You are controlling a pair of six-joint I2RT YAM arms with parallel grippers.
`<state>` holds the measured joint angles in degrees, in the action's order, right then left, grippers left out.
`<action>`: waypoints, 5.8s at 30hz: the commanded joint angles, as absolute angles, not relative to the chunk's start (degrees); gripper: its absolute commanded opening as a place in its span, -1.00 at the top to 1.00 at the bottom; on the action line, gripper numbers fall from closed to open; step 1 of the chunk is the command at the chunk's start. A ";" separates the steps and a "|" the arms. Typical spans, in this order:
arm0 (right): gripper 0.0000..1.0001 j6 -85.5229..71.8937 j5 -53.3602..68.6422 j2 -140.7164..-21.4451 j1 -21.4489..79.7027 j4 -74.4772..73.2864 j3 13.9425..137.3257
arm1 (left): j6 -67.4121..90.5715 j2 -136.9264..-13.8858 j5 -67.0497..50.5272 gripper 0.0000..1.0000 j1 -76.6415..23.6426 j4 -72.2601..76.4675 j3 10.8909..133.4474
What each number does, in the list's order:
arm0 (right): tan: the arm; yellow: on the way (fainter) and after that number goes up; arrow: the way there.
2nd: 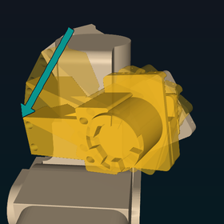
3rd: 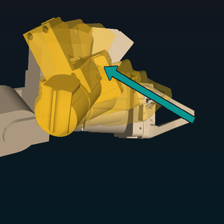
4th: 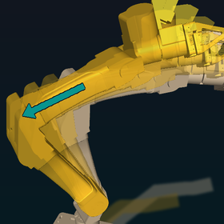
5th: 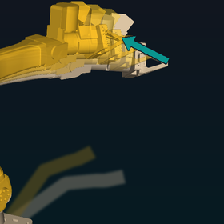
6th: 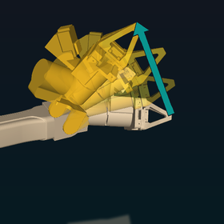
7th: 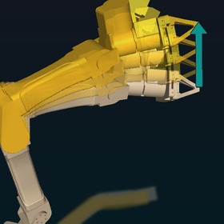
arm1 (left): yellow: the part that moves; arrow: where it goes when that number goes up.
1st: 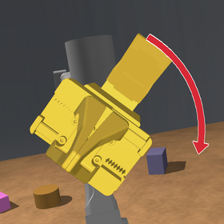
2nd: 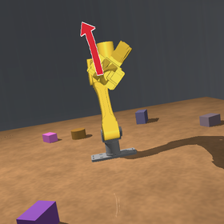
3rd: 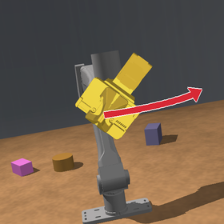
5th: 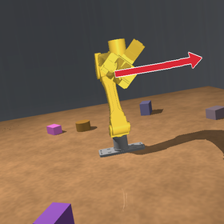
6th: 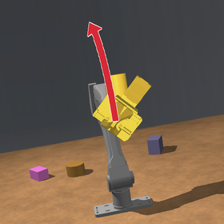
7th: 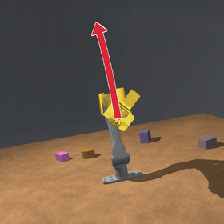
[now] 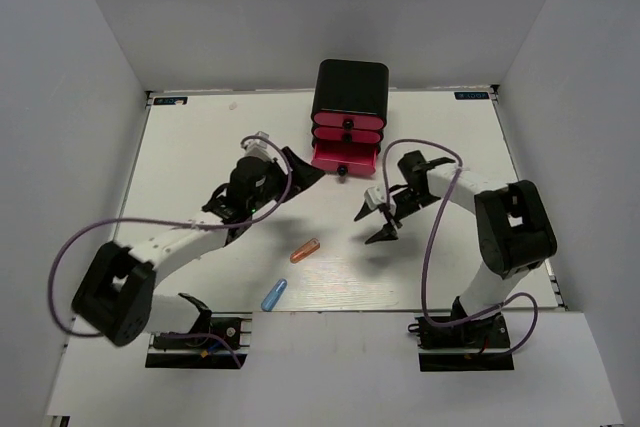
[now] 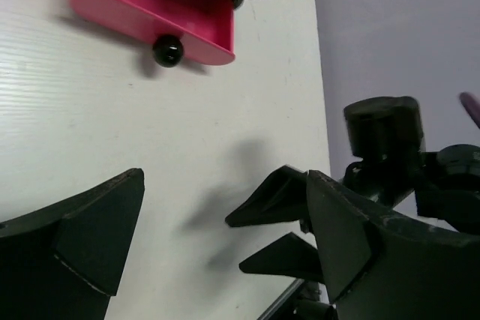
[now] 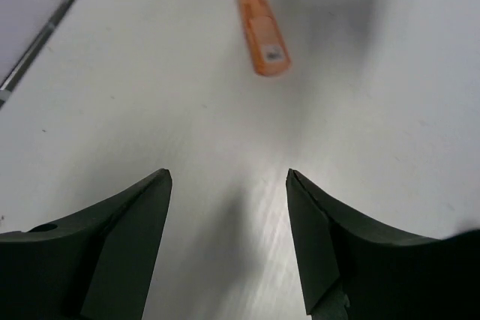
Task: Sort the stationery into containers
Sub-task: Pick up the stationery from the center of the board, then place the stationery in the storage box, then pick up the stationery from the corner of the board, then place the stationery in the storage box.
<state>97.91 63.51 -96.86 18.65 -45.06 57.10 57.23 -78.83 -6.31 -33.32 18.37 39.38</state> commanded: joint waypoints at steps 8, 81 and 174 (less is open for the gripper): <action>-0.37 82.72 55.55 -102.21 37.08 -33.76 63.00 | 42.37 -53.28 10.01 -1.00 -32.78 -26.17 39.37; 0.07 44.12 20.83 -108.91 22.85 -13.98 83.76 | 39.90 -76.55 0.18 -0.48 -47.11 -50.89 48.08; -0.15 19.07 37.97 -68.55 6.94 18.54 36.74 | 70.31 -110.92 16.61 0.87 -36.91 22.06 68.64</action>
<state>19.64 36.40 -69.23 7.16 15.64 36.51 70.13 -112.22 16.93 -37.19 21.08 68.99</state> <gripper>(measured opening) 0.567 0.355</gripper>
